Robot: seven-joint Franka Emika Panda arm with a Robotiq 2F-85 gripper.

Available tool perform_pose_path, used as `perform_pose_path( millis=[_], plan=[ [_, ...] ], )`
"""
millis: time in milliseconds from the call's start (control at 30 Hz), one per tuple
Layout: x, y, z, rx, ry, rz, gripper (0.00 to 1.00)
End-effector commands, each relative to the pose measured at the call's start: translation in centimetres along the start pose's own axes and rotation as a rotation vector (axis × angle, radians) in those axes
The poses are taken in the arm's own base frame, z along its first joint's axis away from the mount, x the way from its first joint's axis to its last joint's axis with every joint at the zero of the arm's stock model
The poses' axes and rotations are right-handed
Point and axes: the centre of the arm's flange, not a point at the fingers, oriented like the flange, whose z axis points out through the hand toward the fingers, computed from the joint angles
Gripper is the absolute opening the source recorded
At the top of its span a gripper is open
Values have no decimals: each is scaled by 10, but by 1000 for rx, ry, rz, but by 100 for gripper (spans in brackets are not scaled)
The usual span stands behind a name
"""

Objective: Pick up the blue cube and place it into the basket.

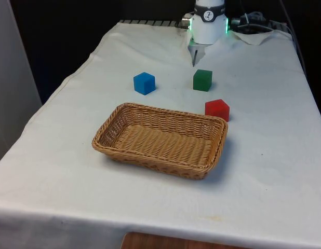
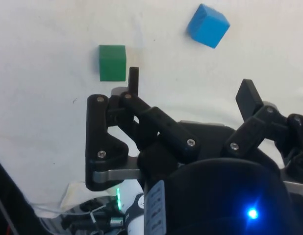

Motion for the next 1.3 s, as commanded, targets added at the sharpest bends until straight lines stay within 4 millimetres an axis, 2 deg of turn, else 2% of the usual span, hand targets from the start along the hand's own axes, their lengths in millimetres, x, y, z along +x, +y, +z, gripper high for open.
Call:
perform_pose_path(
  millis=[0,167,600,867,900,1133,1267],
  plan=[
    [-1,0,0,-9,18,12,100],
    [0,0,6,-10,33,29,100],
    [-5,10,40,12,42,59,100],
    [-16,29,60,61,59,67,100],
    [-14,26,59,45,48,68,100],
    [-25,52,80,95,55,71,100],
    [-28,60,87,104,54,71,100]
  ],
)
